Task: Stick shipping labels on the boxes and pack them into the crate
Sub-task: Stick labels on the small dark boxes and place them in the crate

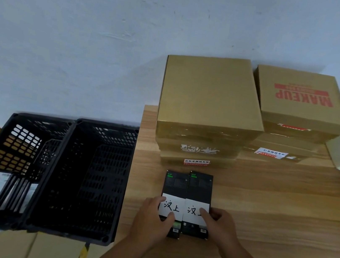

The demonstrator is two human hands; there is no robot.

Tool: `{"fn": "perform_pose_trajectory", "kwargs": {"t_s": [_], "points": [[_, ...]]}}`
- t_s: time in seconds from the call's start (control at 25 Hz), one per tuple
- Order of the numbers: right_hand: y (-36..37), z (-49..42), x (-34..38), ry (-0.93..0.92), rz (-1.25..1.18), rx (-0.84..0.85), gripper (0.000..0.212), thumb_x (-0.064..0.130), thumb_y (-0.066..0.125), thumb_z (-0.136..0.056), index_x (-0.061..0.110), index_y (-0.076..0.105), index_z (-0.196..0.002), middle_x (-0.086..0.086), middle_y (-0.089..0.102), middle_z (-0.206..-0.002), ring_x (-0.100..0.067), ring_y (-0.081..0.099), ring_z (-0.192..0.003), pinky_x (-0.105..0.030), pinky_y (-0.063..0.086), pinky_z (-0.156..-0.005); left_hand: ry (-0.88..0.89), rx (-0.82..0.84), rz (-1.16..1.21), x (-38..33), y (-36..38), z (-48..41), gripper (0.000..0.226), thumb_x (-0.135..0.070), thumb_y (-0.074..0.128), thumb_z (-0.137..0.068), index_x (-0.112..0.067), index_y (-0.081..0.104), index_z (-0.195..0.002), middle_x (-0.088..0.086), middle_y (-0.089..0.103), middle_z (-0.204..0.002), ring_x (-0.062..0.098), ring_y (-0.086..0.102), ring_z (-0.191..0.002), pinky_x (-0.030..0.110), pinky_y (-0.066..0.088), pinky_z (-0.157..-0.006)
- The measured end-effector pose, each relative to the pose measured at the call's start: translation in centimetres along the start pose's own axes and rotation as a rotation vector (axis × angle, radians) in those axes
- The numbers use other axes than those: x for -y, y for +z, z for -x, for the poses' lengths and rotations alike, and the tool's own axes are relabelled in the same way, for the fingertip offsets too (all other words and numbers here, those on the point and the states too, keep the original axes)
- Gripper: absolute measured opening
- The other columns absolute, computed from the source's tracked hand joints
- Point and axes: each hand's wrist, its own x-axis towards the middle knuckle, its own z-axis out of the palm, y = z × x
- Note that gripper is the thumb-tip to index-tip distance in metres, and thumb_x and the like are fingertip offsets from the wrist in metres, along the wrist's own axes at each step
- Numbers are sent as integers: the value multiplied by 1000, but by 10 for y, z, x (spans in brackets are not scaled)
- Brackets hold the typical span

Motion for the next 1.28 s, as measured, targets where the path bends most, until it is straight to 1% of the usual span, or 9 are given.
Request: {"fn": "perform_pose_trajectory", "kwargs": {"t_s": [0.08, 0.2, 0.32, 0.44, 0.52, 0.64, 0.76, 1.04, 1.28], "points": [[-1, 1, -2, 18, -38, -1, 16, 22, 75, -90, 15, 70, -103, 5, 74, -91, -6, 69, -78, -14, 48, -55, -34, 9, 44, 0, 1, 3, 57, -45, 63, -95, -30, 43, -146, -9, 44, -138, 10, 48, -126, 33, 47, -107], [-1, 4, -3, 8, -77, -19, 22, 20, 76, -89, 16, 64, -107, 6, 68, -93, -7, 66, -83, -17, 49, -57, -64, 32, 84, 2, 3, 8, 56, -44, 64, -95, -30, 43, -145, -8, 40, -140, 11, 44, -131, 34, 43, -111], [-1, 8, -4, -10, -81, -7, 31, 14, 76, -89, 10, 60, -114, -4, 67, -102, -15, 66, -90, -26, 53, -69, -46, 33, 75, 8, 0, 12, 53, -41, 62, -97, -30, 44, -145, -9, 40, -142, 10, 43, -131, 34, 43, -111], [-7, 15, -3, -56, -81, -24, 32, 9, 75, -88, 7, 61, -117, -6, 67, -103, -15, 66, -91, -28, 56, -73, -44, 31, 109, 9, -7, 13, 49, -40, 61, -98, -30, 46, -144, -12, 42, -137, 6, 45, -126, 30, 43, -106], [-17, 22, 1, -97, -113, -27, 29, 9, 75, -89, 13, 63, -115, -6, 69, -107, -17, 67, -95, -30, 58, -74, -12, 7, 138, 7, -15, 15, 44, -39, 61, -98, -31, 49, -140, -15, 44, -133, 2, 48, -120, 25, 43, -101], [-35, 40, 13, -122, -266, 11, 24, 10, 73, -89, 23, 66, -108, -2, 73, -106, -18, 72, -95, -26, 60, -69, 67, -40, 150, -3, -24, 19, 41, -41, 61, -97, -36, 51, -137, -21, 44, -129, 0, 47, -121, 27, 43, -102], [-50, 65, 19, -133, -389, 16, 22, 9, 71, -91, 15, 69, -113, -5, 76, -105, -17, 75, -93, -20, 59, -67, 177, -22, 143, -20, -30, 32, 40, -41, 60, -98, -39, 51, -136, -25, 42, -127, -2, 44, -123, 24, 39, -99], [-84, 127, 38, -241, -440, -25, 24, 3, 71, -90, 9, 68, -113, -10, 75, -107, -23, 73, -97, -24, 58, -69, 370, -27, 87, -68, -37, 89, 41, -41, 57, -99, -35, 50, -139, -22, 44, -135, -2, 42, -128, 23, 37, -106], [-99, 154, 40, -322, -369, 21, 27, 7, 70, -92, 17, 66, -117, -5, 74, -108, -20, 71, -101, -29, 58, -80, 410, -69, 90, -87, -27, 122, 42, -42, 56, -98, -36, 51, -139, -23, 49, -131, -5, 45, -125, 26, 41, -108]]}}
